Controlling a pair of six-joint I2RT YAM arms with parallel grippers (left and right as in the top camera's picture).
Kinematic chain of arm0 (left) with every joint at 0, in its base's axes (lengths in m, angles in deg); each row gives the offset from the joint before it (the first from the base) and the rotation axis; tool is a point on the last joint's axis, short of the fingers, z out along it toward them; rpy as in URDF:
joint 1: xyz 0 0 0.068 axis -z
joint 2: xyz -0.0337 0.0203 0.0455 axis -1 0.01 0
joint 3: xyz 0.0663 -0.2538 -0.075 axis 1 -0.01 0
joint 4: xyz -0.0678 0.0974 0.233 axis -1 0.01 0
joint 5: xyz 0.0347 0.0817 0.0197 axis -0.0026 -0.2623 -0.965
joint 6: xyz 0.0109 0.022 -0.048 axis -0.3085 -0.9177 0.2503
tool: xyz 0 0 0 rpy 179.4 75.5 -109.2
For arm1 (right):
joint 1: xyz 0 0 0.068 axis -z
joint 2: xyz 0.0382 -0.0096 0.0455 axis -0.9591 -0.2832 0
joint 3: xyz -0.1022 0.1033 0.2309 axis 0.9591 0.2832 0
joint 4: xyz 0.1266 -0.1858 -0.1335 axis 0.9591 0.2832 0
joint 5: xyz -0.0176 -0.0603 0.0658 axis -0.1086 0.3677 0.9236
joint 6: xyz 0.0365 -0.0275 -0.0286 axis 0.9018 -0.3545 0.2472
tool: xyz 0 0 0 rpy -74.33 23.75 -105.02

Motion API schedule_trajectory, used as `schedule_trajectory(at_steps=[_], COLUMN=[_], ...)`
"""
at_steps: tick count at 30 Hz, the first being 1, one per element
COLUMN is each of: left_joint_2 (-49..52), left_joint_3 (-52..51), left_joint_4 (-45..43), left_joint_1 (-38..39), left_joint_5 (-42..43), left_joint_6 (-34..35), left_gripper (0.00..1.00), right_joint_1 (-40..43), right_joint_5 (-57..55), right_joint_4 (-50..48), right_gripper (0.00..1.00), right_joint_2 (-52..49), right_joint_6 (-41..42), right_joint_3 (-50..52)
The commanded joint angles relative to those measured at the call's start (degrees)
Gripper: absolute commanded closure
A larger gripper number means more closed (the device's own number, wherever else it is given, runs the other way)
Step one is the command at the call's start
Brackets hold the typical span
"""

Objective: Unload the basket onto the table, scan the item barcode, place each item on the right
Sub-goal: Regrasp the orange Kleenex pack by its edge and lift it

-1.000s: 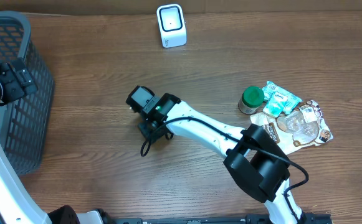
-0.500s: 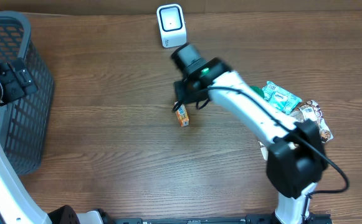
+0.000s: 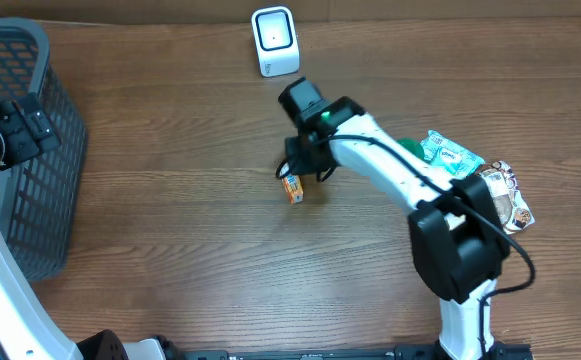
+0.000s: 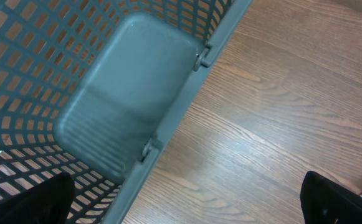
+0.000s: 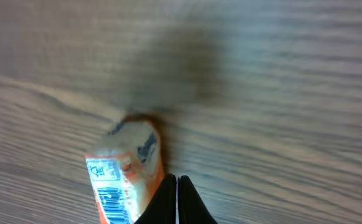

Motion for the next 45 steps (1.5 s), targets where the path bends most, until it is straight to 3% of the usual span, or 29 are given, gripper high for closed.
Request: schedule_trajectory(at_steps=[1, 11, 16, 19, 22, 25, 45], left_joint_2=[0.2, 0.2, 0.2, 0.2, 0.2, 0.2, 0.2], left_joint_3=[0.7, 0.7, 0.7, 0.7, 0.7, 0.7, 0.7], left_joint_4=[-0.1, -0.1, -0.1, -0.1, -0.1, -0.1, -0.1], left_joint_1=[-0.2, -0.2, -0.2, -0.2, -0.2, -0.2, -0.2], left_joint_5=[-0.5, -0.5, -0.5, -0.5, -0.5, -0.5, -0.5], left_joint_6=[-1.1, -1.1, -1.1, -1.1, -1.1, -1.1, -1.1], left_gripper=[0.01, 0.0, 0.0, 0.0, 0.0, 0.01, 0.01], right_joint_1=[-3.3, -10.5, -9.3, -6.3, -3.3, -1.5, -1.2], right_joint_5=[0.3, 1.8, 1.8, 2.2, 7.2, 13.9, 18.3], right_joint_4=[-0.7, -0.6, 1.8, 4.8, 6.5, 5.7, -7.9], right_gripper=[0.96, 0.96, 0.92, 0.87, 0.68, 0.59, 0.66], right_joint_2=[0.1, 0.1, 0.2, 0.2, 0.1, 0.1, 0.1], right_joint_6=[-3.8, -5.1, -1.6, 1.4, 1.5, -0.4, 4.2], right_joint_3=[0.0, 0.0, -1.7, -2.8, -2.5, -1.1, 9.9])
